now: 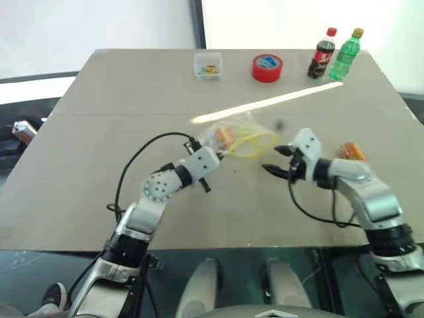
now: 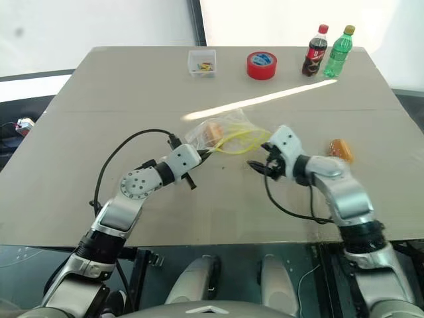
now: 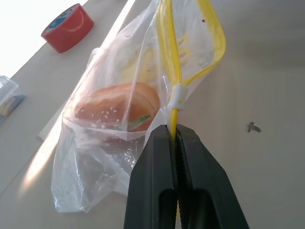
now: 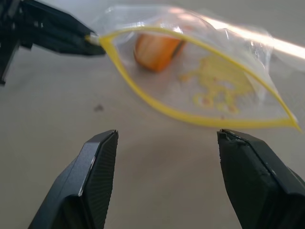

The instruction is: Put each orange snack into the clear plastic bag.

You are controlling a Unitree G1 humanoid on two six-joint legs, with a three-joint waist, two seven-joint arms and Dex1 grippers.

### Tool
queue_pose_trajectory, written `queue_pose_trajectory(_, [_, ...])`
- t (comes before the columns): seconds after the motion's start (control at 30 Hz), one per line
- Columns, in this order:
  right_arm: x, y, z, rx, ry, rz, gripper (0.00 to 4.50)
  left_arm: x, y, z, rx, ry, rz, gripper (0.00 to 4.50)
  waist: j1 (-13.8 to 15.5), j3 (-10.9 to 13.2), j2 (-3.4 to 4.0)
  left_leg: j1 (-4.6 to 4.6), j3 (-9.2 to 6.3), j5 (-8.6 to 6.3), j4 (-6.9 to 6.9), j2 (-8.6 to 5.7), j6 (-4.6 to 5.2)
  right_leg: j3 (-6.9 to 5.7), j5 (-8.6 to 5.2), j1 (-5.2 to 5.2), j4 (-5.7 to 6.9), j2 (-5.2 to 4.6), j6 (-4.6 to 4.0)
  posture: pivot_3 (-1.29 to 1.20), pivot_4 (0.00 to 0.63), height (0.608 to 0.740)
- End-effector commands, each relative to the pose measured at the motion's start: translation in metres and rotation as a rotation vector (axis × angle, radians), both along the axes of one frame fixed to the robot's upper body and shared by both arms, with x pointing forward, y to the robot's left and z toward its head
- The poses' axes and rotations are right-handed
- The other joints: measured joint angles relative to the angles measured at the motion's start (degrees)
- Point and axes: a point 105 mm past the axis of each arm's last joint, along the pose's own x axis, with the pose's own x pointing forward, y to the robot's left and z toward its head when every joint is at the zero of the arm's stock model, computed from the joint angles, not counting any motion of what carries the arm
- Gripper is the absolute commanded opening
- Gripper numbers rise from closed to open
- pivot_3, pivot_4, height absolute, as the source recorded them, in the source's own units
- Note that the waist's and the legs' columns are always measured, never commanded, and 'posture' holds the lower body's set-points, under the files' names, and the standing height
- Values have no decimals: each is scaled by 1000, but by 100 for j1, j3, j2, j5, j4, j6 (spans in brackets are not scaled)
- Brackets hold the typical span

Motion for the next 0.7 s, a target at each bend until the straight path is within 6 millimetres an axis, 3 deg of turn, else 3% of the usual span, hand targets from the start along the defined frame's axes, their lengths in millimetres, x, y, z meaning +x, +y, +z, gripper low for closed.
queue_pose_trajectory(0.03, [13, -82, 28, -117, -103, -292, 3387, 1, 0, 8, -16, -34, -12, 0, 40, 0, 0, 0, 1, 0, 1, -2, 0, -1, 0, 2, -3, -2, 0, 0, 150, 740])
queue_pose_trajectory(0.17, [19, -137, 27, -233, -118, -490, 3387, 1, -2, 5, -14, -23, -26, 0, 57, 0, -1, 6, 7, 0, 2, 4, 0, 1, 0, 4, -4, 1, 0, 0, 150, 740])
queue_pose_trajectory(0.27, [24, -158, 23, -248, -106, -595, 3387, 2, -2, 5, -12, -22, -29, 0, 57, 0, 0, 7, 8, 0, 0, 7, 0, 0, 0, 4, -2, 3, -1, 0, 150, 740])
queue_pose_trajectory(0.5, [25, -171, 5, -110, 25, -742, 3387, 2, -1, 5, -13, -29, -23, 0, 76, 0, 0, 4, 15, 0, 3, 3, 1, 9, 0, 4, -4, -1, 0, 0, 150, 740])
queue_pose_trajectory(0.6, [24, -167, 0, -90, 58, -730, 3387, 1, 0, 4, -11, -29, -19, 0, 103, -1, 0, 4, 14, 0, 3, 3, 1, 7, 0, 5, -4, -1, 1, 0, 150, 740])
queue_pose_trajectory(0.7, [23, -164, -1, -62, 73, -733, 2562, 1, 1, 4, -10, -29, -12, 0, 109, -1, 0, 5, 12, 0, 3, 2, 1, 7, 0, 10, -6, -1, 1, 0, 150, 740])
